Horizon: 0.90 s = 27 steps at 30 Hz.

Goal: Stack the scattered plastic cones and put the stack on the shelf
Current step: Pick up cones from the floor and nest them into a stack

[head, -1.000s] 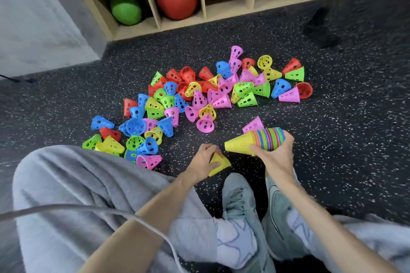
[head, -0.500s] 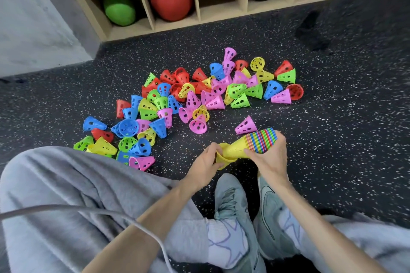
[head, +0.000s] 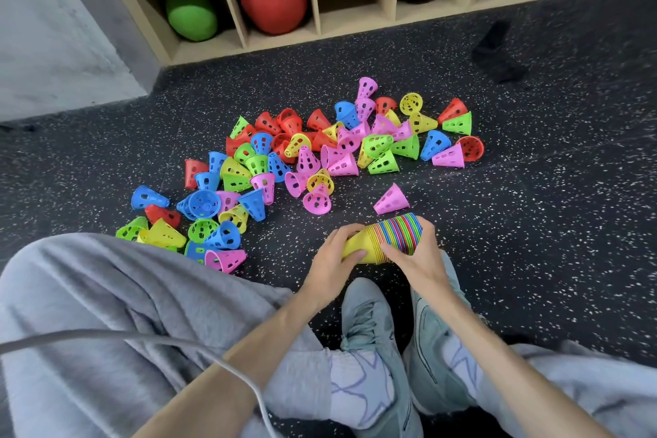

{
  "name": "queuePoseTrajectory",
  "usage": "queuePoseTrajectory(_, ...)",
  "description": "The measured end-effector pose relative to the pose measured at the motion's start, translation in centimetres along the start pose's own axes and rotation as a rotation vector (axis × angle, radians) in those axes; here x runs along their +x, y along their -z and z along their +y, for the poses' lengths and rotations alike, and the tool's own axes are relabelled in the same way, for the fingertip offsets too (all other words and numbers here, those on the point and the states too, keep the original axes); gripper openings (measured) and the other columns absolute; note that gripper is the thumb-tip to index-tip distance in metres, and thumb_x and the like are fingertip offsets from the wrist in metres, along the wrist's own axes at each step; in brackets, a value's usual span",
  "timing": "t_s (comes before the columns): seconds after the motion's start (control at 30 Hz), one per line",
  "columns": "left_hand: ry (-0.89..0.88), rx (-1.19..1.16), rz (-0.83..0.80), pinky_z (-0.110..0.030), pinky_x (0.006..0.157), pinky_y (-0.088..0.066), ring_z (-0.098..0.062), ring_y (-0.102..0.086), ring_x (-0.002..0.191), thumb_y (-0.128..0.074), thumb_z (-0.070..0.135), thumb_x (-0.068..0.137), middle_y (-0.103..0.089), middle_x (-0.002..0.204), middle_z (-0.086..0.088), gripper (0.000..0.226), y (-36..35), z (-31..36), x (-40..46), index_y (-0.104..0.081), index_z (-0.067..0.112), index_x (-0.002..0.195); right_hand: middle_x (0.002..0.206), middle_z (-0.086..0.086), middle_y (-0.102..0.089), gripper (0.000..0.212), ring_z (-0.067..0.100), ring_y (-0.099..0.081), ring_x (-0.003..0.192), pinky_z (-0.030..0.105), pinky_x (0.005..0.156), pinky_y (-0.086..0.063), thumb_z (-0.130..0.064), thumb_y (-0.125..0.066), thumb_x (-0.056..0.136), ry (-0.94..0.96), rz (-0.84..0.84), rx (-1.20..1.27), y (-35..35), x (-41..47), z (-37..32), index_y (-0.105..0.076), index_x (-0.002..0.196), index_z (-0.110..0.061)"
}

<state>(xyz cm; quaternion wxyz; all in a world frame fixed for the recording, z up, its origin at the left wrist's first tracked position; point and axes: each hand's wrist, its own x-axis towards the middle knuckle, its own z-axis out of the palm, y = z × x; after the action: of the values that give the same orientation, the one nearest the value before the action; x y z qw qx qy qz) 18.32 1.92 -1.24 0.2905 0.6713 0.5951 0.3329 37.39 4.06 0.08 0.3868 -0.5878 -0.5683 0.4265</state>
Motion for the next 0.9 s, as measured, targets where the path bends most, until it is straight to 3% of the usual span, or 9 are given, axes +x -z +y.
queuePoseTrajectory(0.07, 0.002, -0.006, 0.005, -0.019, 0.098, -0.041, -0.003, -0.053, 0.117, -0.065, 0.020, 0.099, -0.059, 0.128, 0.010, 0.040, 0.1, 0.0, -0.1, -0.053, 0.028, 0.137, 0.125, -0.003, -0.048, 0.088, 0.012, -0.052, 0.114, 0.029, 0.098, -0.045, -0.026, -0.088, 0.075, -0.007, -0.013, -0.009, 0.0, 0.0, 0.1, -0.034, 0.144, -0.016)
queuePoseTrajectory(0.23, 0.004, -0.023, 0.024, -0.014, 0.095, -0.039, -0.001, -0.054, 0.113, -0.067, 0.024, 0.098, -0.061, 0.126, 0.010, 0.038, -0.2, 0.3, -0.2, -0.057, 0.027, 0.135, 0.127, 0.000, -0.043, 0.097, 0.016, -0.049, 0.120, 0.038, 0.105, -0.046, -0.027, -0.091, 0.069, -0.007, 0.023, -0.046, -0.1, 0.1, 0.2, -0.032, 0.144, -0.015)
queuePoseTrajectory(0.37, 0.025, -0.057, 0.043, -0.013, 0.093, -0.040, 0.001, -0.055, 0.112, -0.069, 0.023, 0.097, -0.063, 0.124, 0.011, 0.037, -0.1, 0.5, 0.0, -0.059, 0.028, 0.132, 0.122, -0.002, -0.038, 0.101, 0.015, -0.044, 0.118, 0.035, 0.100, -0.045, -0.033, -0.094, 0.063, 0.017, 0.023, -0.090, -0.1, 0.0, 0.3, -0.032, 0.141, -0.016)
queuePoseTrajectory(0.57, 0.039, -0.099, 0.080, -0.014, 0.090, -0.042, -0.004, -0.059, 0.109, -0.069, 0.016, 0.096, -0.066, 0.119, 0.014, 0.034, 0.2, 0.3, 0.5, -0.062, 0.030, 0.126, 0.121, -0.004, -0.037, 0.098, 0.010, -0.043, 0.117, 0.034, 0.100, -0.044, -0.029, -0.092, 0.064, 0.015, 0.029, -0.061, -0.1, 0.7, -0.1, -0.033, 0.141, -0.022)
queuePoseTrajectory(0.7, 0.096, -0.119, 0.087, -0.011, 0.090, -0.045, 0.005, -0.060, 0.108, -0.064, 0.019, 0.100, -0.067, 0.123, 0.015, 0.029, 1.2, 0.7, 2.3, -0.063, 0.024, 0.129, 0.125, -0.003, -0.039, 0.102, 0.015, -0.046, 0.120, 0.034, 0.103, -0.045, -0.027, -0.094, 0.062, 0.010, 0.089, -0.007, -0.3, 1.9, -0.2, -0.032, 0.142, -0.020)
queuePoseTrajectory(0.8, 0.180, -0.103, 0.132, -0.015, 0.087, -0.049, 0.009, -0.062, 0.103, -0.056, 0.026, 0.105, -0.067, 0.122, 0.015, 0.025, 2.1, 0.3, 4.9, -0.064, 0.022, 0.129, 0.125, -0.003, -0.039, 0.105, 0.016, -0.047, 0.120, 0.036, 0.105, -0.045, -0.027, -0.095, 0.061, -0.023, 0.146, 0.025, 0.0, 2.7, -0.1, -0.032, 0.144, -0.018)
queuePoseTrajectory(0.9, 0.222, 0.024, 0.181, -0.034, 0.103, -0.050, -0.007, -0.060, 0.117, -0.055, 0.034, 0.105, -0.063, 0.134, 0.004, 0.030, 3.1, -1.3, 8.4, -0.062, 0.021, 0.132, 0.125, -0.003, -0.041, 0.102, 0.016, -0.048, 0.119, 0.039, 0.107, -0.045, -0.024, -0.095, 0.060, -0.051, 0.176, 0.060, 0.7, 3.6, 0.6, -0.034, 0.142, -0.019)
